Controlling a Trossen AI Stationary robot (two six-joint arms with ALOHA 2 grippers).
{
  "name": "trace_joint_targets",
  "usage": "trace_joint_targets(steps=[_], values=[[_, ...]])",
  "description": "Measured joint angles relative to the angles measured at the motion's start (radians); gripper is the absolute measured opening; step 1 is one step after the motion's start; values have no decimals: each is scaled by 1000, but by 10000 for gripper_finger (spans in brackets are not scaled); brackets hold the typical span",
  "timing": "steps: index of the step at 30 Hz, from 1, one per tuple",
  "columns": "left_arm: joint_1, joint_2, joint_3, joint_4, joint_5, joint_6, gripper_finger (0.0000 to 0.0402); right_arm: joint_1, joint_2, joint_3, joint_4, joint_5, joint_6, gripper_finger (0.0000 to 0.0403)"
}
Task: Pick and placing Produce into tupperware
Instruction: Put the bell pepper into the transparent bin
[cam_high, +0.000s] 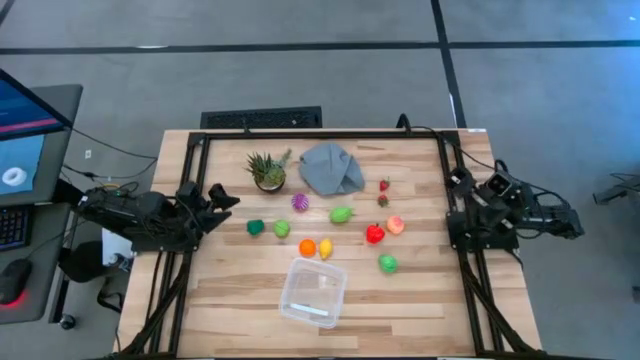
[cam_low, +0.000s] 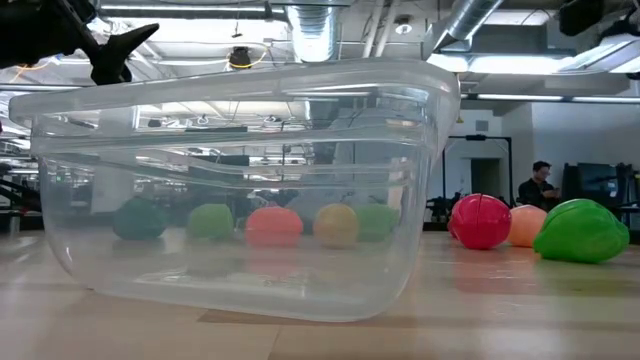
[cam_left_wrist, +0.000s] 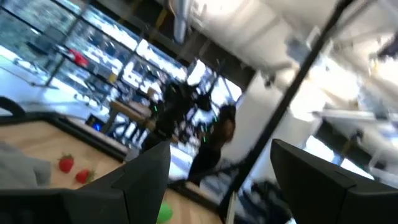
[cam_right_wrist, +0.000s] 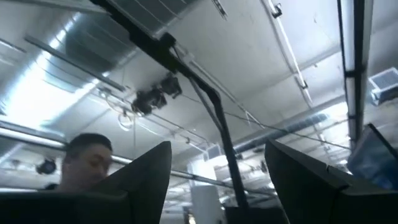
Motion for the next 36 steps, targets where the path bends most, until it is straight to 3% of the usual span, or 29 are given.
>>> trace_joint_targets(steps=[5,11,18,26,31,36], values=[[0,0,1,53,-137,-38,268,0,0,0,-11,1,100,281],[0,0,2,8,-284,-39,268,-1,0,0,-118,31,3,281],[0,0,2,-25,-353,-56,268,-1,0,0,-233,153,-2,281],[0,0,2,-81,-360,-67,268,-1,1,0,-303,210,-42,281],[0,0,2,-80,-354,-91,268,-1,1,0,-302,257,37,281],[0,0,2,-121,-263,-132,268,-1,0,0,-307,301,40,281]])
